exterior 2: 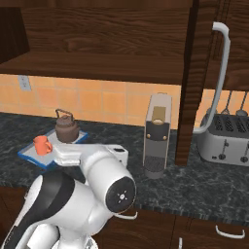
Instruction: Pick the kettle from the counter and place it on the tray. Then pick the mug from the cabinet and place it on the tray. Then close the cabinet doors.
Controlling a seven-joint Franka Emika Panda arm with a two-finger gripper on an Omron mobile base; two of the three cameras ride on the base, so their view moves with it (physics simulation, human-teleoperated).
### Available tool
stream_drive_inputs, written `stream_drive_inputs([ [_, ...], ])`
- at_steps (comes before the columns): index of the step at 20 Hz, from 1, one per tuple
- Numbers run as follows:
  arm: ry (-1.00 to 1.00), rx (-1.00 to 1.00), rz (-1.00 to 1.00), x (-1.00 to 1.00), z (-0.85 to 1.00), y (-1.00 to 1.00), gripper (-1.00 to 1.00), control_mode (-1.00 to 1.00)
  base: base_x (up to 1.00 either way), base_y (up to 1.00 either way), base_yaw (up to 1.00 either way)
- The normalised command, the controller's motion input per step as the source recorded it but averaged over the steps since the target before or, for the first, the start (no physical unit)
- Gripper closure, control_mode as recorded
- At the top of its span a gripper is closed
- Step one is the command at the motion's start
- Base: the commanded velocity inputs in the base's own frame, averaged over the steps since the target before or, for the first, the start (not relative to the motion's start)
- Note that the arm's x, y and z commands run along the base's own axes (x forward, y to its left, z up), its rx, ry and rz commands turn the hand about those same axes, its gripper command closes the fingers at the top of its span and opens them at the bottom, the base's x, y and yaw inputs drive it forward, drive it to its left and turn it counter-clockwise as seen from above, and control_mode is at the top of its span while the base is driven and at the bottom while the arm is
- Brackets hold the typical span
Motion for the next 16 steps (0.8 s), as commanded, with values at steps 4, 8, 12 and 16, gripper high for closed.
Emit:
stream_drive_inputs([
  [4, -0.25, 0.05, 0.0, -0.39, 0.02, -0.38, -1.0, -1.0, 0.0, 0.0, 0.0],
  [8, -0.31, 0.02, 0.0, -0.21, 0.08, -0.69, -1.0, -1.0, 0.0, 0.0, 0.0],
  [12, -0.26, 0.04, 0.0, -0.01, 0.0, -0.69, -1.0, -1.0, 0.0, 0.0, 0.0],
  [16, -0.14, 0.08, 0.0, 0.0, -0.05, -0.71, -1.0, -1.0, 0.0, 0.0, 0.0],
])
